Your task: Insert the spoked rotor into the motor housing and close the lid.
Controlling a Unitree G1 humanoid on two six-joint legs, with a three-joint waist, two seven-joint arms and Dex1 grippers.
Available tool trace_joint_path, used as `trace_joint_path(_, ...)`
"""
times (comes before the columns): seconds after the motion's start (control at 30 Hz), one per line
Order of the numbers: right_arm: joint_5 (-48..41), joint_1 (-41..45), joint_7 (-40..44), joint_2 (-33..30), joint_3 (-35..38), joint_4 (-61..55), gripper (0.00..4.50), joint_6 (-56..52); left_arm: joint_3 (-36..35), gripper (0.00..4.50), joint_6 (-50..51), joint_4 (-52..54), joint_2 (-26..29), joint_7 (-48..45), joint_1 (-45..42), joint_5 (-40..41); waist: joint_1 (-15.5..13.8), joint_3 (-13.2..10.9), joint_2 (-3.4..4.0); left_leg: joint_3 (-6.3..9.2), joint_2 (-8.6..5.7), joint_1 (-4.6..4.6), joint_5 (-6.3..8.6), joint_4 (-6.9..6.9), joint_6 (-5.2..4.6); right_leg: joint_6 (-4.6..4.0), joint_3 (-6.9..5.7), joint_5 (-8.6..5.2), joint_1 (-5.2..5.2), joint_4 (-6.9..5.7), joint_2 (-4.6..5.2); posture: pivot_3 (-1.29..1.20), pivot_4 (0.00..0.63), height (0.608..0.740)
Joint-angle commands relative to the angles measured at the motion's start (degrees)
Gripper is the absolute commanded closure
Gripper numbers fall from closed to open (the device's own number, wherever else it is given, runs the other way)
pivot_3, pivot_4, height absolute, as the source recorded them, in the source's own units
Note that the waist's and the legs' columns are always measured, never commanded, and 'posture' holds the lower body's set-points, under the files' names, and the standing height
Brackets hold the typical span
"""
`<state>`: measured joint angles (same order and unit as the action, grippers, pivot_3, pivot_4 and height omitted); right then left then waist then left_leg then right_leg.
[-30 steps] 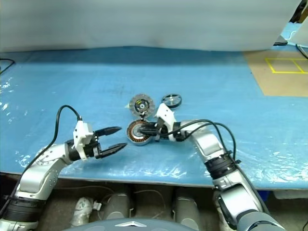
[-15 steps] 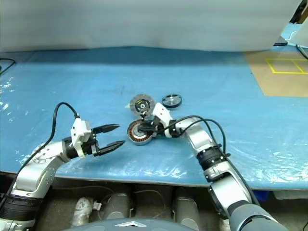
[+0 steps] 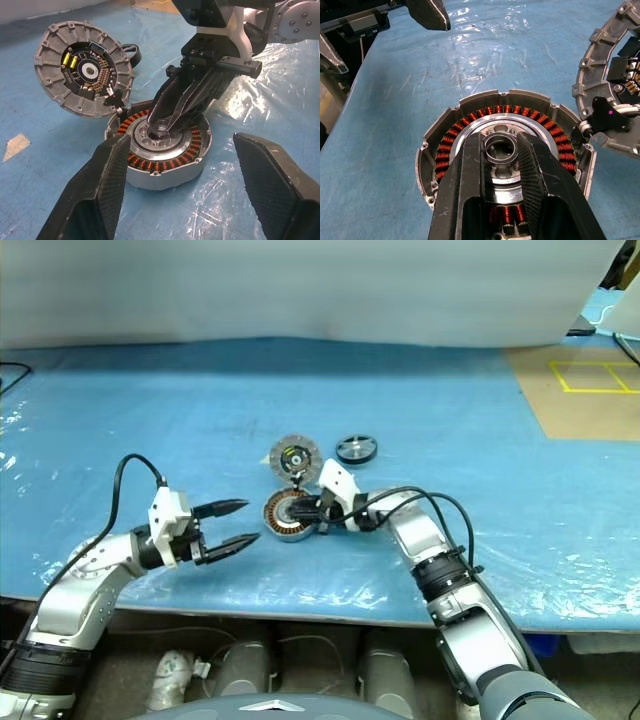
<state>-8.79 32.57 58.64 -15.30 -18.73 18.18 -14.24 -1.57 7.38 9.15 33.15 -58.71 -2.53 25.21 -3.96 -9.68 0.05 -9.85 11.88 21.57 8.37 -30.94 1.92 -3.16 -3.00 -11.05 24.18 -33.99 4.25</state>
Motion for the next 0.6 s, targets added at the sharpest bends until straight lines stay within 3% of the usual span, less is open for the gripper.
trace_joint_path(0.03, 0.6, 0.2, -0.2, 0.2, 0.2, 0.1, 3.96, 0.8, 0.1, 1.02, 0.2, 2.4, 0.1, 0.2, -0.4, 0.3, 0.0, 0.0, 0.00, 0.00, 0.00, 0.00, 0.00, 0.00, 0.00, 0.00, 0.00, 0.00, 0.00, 0.00, 0.00, 0.00, 0.150, 0.740)
trace_joint_path(0.57, 2.7, 0.3, -0.9, 0.3, -0.2, 2.6, 3.96, 3.3, 0.8, 1.02, 1.9, 3.4, 0.3, 0.7, -1.5, 0.4, 0.0, 0.0, 0.00, 0.00, 0.00, -0.11, 0.00, -0.20, 0.00, 0.03, 0.09, -0.03, -0.01, -0.35, 0.02, 0.00, 0.150, 0.740)
trace_joint_path(0.6, 2.9, 0.2, -0.9, 0.3, -0.3, 2.5, 3.61, 3.9, 0.8, 1.02, 1.8, 3.2, 0.3, 0.5, -1.5, 0.4, 0.0, 0.0, -0.01, 0.00, 0.00, -0.11, 0.00, -0.22, 0.00, 0.04, 0.09, -0.03, -0.01, -0.37, 0.02, 0.00, 0.150, 0.740)
